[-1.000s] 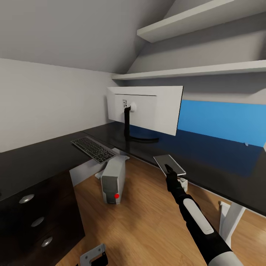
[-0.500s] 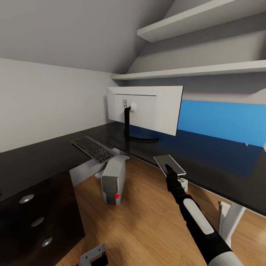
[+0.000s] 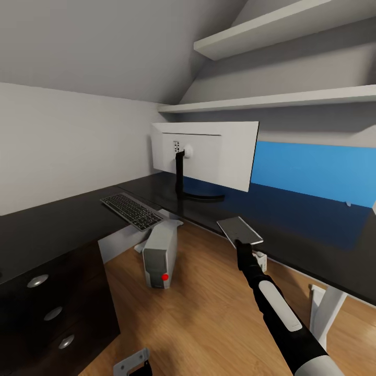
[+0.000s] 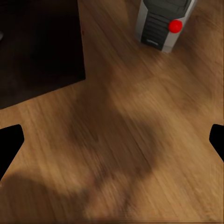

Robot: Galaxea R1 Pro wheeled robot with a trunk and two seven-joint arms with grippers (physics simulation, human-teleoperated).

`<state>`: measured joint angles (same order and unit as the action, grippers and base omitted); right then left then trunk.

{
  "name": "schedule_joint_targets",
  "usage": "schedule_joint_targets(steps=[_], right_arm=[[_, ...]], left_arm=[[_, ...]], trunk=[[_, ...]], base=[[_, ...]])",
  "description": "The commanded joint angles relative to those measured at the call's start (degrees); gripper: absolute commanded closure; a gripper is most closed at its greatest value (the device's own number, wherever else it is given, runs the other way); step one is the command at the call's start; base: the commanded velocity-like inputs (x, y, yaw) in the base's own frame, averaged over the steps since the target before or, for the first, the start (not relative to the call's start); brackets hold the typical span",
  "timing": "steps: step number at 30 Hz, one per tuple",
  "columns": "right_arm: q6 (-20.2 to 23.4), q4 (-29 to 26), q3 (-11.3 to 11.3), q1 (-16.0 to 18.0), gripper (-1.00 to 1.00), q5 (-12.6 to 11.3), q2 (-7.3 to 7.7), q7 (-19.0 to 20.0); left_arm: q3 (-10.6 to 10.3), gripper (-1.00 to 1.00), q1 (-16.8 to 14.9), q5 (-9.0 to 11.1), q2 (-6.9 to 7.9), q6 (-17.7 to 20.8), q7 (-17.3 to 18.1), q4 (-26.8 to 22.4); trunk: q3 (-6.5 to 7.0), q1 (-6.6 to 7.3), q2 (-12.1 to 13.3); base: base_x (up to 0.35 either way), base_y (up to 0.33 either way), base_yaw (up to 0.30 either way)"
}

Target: In the bedroom, organize the workspace by keeping the computer under the desk, ensuring the monitor is on the desk, placing the keyboard on the desk next to the monitor, placing the mouse on the desk next to the keyboard, moving the folder from the swivel chair onto the desk next to the mouse, stacking the notebook on top of the folder with the pen on top of the notebook, and positioning the swivel chair next to the desk.

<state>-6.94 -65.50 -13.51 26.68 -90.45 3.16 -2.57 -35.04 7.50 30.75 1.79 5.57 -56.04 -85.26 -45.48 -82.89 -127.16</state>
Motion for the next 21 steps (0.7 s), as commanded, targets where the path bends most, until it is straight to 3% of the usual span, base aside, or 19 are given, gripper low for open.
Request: schedule_joint_targets(steps=[1,17,21], right_arm=[[-0.5,-0.1,-0.3,0.0,1.00,-0.7,0.09,-0.3],[-0.6,-0.1,-0.3,0.0,1.00,-0.7,0.01,-0.2],[-0.6,0.0,-0.3,0.0,1.00,-0.7,0.01,-0.2]], left_arm=[[-0.1,-1.00,0.0,0.0,0.02,0.5,-0.3,0.1],[-0.1,-1.00,0.0,-0.2,-0.03,0.4,-0.4,0.5],[-0.1,-1.00,0.0,-0.1,-0.03,0.4,-0.5,0.5]], trunk=[[-0.05,0.00,0.0],[-0.05,0.00,0.0],[0.67,0.88,1.6]], base=[[0.000,0.000,0.000],[0.000,0.000,0.000],[0.000,0.000,0.000]])
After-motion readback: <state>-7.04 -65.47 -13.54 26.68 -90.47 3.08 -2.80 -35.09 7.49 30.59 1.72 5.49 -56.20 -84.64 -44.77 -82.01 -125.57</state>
